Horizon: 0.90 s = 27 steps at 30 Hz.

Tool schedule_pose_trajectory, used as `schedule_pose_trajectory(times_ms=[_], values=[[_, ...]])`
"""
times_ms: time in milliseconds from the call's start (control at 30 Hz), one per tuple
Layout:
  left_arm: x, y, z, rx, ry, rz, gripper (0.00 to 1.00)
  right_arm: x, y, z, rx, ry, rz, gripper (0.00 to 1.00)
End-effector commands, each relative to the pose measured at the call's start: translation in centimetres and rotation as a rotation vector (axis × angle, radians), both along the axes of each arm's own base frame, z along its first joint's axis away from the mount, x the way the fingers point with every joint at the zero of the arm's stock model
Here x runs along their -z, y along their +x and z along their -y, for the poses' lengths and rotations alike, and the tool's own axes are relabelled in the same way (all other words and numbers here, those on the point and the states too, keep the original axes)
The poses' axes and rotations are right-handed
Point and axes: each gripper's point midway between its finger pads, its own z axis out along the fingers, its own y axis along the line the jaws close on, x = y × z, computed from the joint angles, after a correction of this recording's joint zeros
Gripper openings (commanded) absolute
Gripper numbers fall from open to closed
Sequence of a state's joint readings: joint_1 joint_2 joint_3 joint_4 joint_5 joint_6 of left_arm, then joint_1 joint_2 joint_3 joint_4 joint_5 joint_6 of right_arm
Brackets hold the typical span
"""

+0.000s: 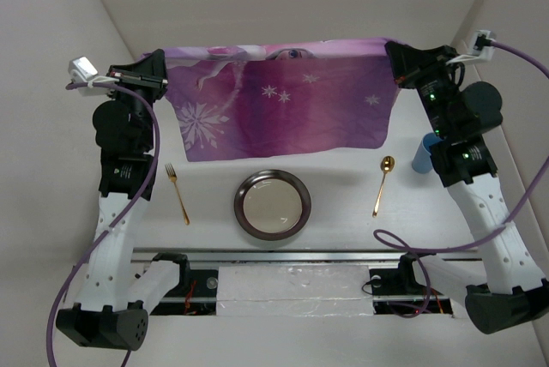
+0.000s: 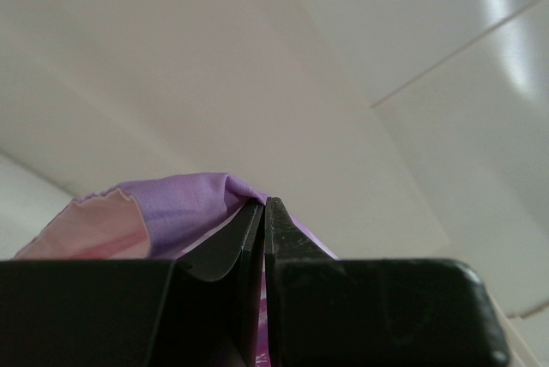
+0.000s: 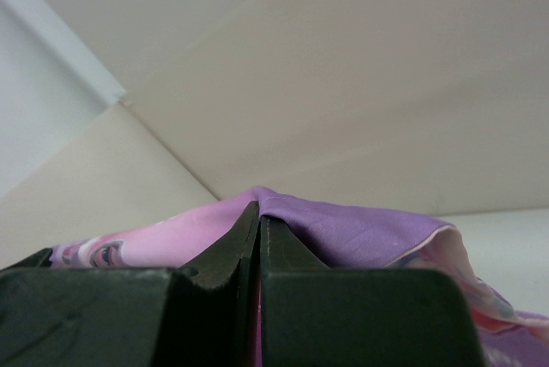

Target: Set the dinner table for one person

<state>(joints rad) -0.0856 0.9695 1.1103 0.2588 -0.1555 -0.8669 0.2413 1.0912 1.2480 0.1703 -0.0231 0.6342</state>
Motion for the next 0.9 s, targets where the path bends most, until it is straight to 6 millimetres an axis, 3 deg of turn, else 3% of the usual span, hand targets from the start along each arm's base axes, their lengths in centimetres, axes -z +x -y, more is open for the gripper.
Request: schedule_pose_trajectory(times_ms=[0,100,133,200,333,400,433,467,500,533,567,600,633,667,700,833,867], values=[[-4.2,-2.1,-0.2,-0.004,0.042,0.103,0.00,-0.3,-0.6,2.4,0.095,-0.085,-0.032,0.00],[-4.5,-2.1,-0.2,-0.004,0.051,0.113,0.00,-0.6,-0.6,2.0,0.062,-0.100,-0.030,0.00],[-3.8,-1.3,-0.1,-0.002,0.053,0.095,0.00,-0.7,-0.3,2.2,0.064,-0.103,-0.031,0.00],[-3.4,-0.3,0.1,0.001,0.066,0.074,0.00,0.7,1.4,2.1,0.054,-0.107,-0.070,0.00],[0.9,4.7,0.7,0.018,0.097,-0.056,0.00,4.5,5.9,1.7,0.021,-0.113,-0.157,0.00],[1.9,6.6,0.6,0.019,0.104,-0.090,0.00,4.1,7.5,1.3,-0.005,-0.104,-0.145,0.00],[2.4,8.7,0.7,0.020,0.107,-0.117,0.00,6.2,9.8,0.8,-0.022,-0.107,-0.196,0.00],[2.5,9.7,0.5,0.016,0.111,-0.135,0.00,4.1,10.5,0.7,-0.060,-0.097,-0.160,0.00],[2.4,11.9,0.3,0.018,0.115,-0.151,0.00,4.0,11.5,0.4,-0.090,-0.093,-0.166,0.00],[2.4,12.9,0.4,0.016,0.117,-0.162,0.00,5.9,13.8,0.1,-0.118,-0.089,-0.210,0.00],[2.5,13.7,0.6,0.027,0.119,-0.183,0.00,5.5,14.4,-0.4,-0.165,-0.073,-0.212,0.00],[0.0,14.2,0.5,0.038,0.120,-0.139,0.00,2.9,14.6,-0.3,-0.176,-0.065,-0.167,0.00],[0.7,15.6,0.7,0.046,0.126,-0.162,0.00,2.0,14.9,-0.4,-0.183,-0.064,-0.153,0.00],[0.2,15.8,0.7,0.048,0.132,-0.166,0.00,2.0,15.8,-0.5,-0.183,-0.064,-0.159,0.00],[-1.9,15.7,0.9,0.054,0.137,-0.125,0.00,-0.8,15.2,-0.4,-0.182,-0.068,-0.109,0.00],[-4.3,14.8,1.1,0.062,0.144,-0.059,0.00,-2.9,14.9,0.5,-0.147,-0.090,-0.083,0.00],[-3.9,14.7,1.2,0.072,0.145,-0.058,0.00,-2.5,14.8,0.4,-0.158,-0.102,-0.087,0.00]])
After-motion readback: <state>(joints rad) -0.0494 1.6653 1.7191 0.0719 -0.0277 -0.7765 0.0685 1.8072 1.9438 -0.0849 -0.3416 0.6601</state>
